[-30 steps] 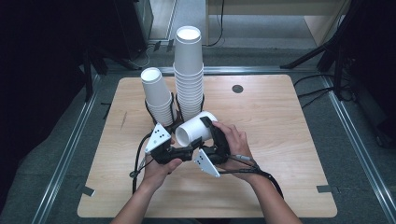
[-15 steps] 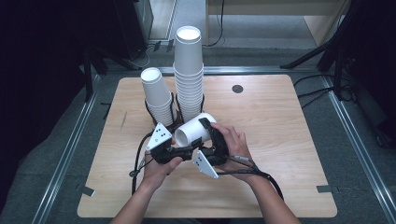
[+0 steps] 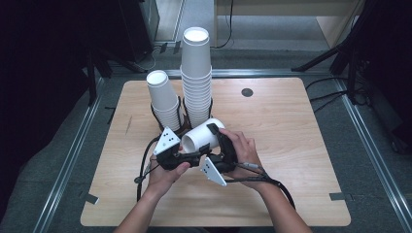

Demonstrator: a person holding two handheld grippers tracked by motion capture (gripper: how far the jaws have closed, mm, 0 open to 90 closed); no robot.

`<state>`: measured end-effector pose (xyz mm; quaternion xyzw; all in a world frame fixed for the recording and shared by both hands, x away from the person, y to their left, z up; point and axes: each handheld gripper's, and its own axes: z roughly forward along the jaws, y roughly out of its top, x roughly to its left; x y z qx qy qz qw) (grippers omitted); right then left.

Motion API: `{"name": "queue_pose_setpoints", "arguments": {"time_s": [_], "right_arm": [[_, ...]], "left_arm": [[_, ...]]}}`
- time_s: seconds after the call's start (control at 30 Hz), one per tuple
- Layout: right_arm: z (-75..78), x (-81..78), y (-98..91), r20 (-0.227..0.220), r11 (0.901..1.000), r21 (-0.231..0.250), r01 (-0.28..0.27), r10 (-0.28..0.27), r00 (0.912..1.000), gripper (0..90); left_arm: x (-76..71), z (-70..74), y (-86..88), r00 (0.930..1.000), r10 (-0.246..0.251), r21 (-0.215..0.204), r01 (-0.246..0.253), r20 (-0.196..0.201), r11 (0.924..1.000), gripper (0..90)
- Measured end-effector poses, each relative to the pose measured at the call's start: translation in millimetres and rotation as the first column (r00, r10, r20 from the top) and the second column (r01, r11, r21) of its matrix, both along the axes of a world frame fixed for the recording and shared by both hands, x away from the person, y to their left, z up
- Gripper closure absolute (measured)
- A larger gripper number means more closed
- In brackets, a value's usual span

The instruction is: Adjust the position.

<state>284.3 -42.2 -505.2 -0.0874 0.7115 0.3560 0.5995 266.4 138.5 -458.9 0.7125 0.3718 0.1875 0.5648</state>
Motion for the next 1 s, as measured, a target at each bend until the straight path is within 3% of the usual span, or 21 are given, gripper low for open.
{"name": "queue_pose_setpoints", "arguments": {"time_s": [0.5,0.83,1.0], "right_arm": [[-1.2,0.7,-0.5,0.006,0.9999,-0.004,0.012,-0.012,0.9999,13.9],[-2.2,0.9,-0.3,-0.019,0.9998,0.003,0.017,-0.017,0.9997,12.5],[-5.4,1.1,-2.2,-0.023,0.9997,-0.011,0.022,-0.023,0.9995,5.1]], "left_arm": [[2.6,-2.3,0.1,0.9999,-0.013,-0.003,0.013,0.002,0.9999,21.4],[3.1,-3.7,-0.9,0.9999,-0.015,0.001,0.015,0.004,0.9999,22.2],[2.6,-4.6,-2.8,0.9996,-0.009,0.018,0.008,0.025,0.9998,22.4]]}}
